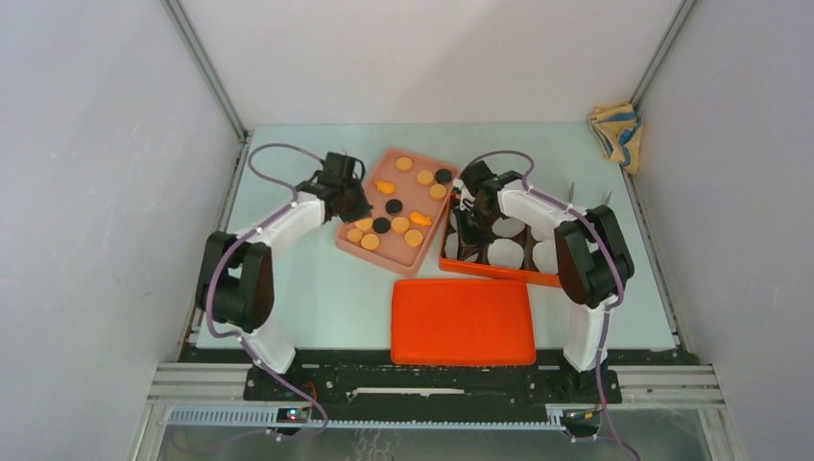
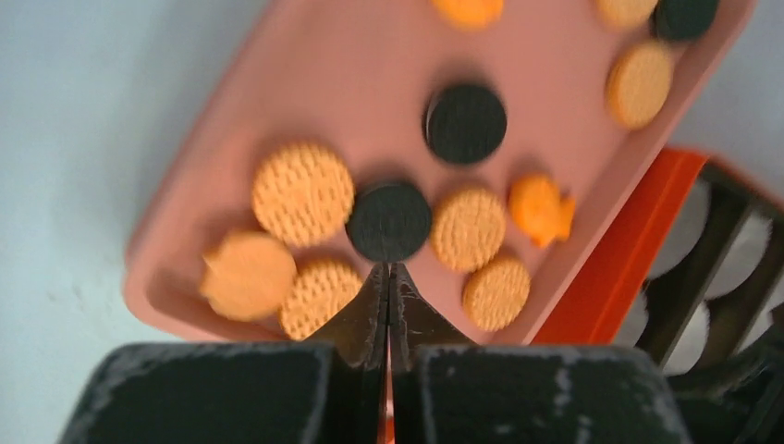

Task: Pack the cookies

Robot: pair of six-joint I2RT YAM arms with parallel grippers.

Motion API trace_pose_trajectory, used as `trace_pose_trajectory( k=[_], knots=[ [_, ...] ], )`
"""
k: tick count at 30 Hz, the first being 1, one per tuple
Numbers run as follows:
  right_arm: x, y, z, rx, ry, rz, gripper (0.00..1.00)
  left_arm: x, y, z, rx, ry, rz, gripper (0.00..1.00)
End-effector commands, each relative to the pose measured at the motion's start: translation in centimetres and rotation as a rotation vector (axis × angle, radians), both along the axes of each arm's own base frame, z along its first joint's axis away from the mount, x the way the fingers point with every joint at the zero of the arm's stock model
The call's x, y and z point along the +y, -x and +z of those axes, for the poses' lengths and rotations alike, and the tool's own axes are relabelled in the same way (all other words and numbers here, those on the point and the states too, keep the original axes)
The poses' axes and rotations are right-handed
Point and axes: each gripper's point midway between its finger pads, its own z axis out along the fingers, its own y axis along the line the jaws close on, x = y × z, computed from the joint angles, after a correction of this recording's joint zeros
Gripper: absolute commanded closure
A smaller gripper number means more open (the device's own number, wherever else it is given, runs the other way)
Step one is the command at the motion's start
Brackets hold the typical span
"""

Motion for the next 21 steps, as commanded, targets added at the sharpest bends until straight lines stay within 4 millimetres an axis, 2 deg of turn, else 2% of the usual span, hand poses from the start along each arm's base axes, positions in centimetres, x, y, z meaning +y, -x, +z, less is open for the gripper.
trace_pose_trajectory(
  k=[1,4,6,10,16,19,21],
  knots=[
    [1.1,0.6,-0.6,-0.004,0.004,0.039,1.00,-0.3,5.0,-5.7,0.127,-0.048,-0.013,1.00],
    [1.6,1.0,-0.8,0.000,0.005,0.058,1.00,-0.1,6.6,-8.6,0.202,-0.066,-0.015,1.00],
    [2.0,1.5,-0.9,0.000,0.007,0.077,1.00,0.2,6.5,-9.5,0.219,-0.086,-0.006,1.00],
    [3.1,3.0,-0.9,0.011,0.001,0.129,1.00,0.2,3.6,-9.5,0.211,-0.122,0.008,1.00],
    [5.5,5.5,-1.0,0.046,-0.042,0.204,1.00,2.1,-1.7,-10.3,0.255,-0.139,0.073,1.00],
    [6.8,6.8,-1.2,0.064,-0.057,0.243,1.00,2.9,-4.4,-8.1,0.181,-0.172,0.085,1.00],
    [7.7,7.8,-1.2,0.076,-0.071,0.272,1.00,3.7,-5.0,-7.7,0.190,-0.166,0.103,1.00]
  ],
)
